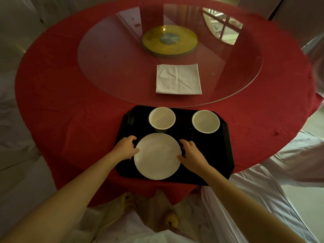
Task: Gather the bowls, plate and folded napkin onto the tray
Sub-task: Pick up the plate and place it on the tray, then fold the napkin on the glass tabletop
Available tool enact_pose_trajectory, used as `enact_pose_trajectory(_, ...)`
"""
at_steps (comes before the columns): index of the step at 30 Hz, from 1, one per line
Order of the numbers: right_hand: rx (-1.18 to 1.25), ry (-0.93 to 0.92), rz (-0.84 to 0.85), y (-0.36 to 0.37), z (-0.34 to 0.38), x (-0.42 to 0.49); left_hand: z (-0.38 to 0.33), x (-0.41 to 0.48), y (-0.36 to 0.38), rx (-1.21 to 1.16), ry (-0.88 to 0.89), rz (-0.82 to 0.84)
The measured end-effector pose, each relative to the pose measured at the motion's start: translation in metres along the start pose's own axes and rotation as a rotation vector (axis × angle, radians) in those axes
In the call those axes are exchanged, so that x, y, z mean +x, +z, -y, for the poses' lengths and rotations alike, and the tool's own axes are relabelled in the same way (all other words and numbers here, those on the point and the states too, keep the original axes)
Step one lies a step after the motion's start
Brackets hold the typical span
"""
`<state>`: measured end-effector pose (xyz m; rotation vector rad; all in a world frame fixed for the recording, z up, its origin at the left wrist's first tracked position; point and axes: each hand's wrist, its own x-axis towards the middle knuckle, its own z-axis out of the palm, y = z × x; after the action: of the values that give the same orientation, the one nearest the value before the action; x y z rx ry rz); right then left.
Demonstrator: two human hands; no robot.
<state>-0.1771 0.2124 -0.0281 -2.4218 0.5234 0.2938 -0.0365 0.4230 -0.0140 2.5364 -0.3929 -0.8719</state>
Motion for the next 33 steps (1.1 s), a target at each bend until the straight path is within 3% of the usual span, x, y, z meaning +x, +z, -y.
enact_pose_trajectory(9,-0.024,-0.167,-0.181,-0.073,0.027,0.016,-0.059,0.02,-0.054,0.075,0.154,-0.249)
enact_pose_trajectory(16,-0.14,-0.118,-0.273,-0.127,0.036,0.054,-0.106,0.041,-0.089,0.078,0.326,-0.369)
enact_pose_trajectory(25,-0.239,-0.018,-0.23,-0.148,0.029,0.109,-0.137,0.097,-0.106,0.167,0.401,-0.333)
enact_pose_trajectory(30,-0.29,0.026,-0.163,-0.14,0.02,0.146,-0.139,0.144,-0.093,0.19,0.433,-0.231)
enact_pose_trajectory(33,-0.303,0.103,-0.209,-0.135,0.016,0.167,-0.135,0.177,-0.085,0.214,0.435,-0.18)
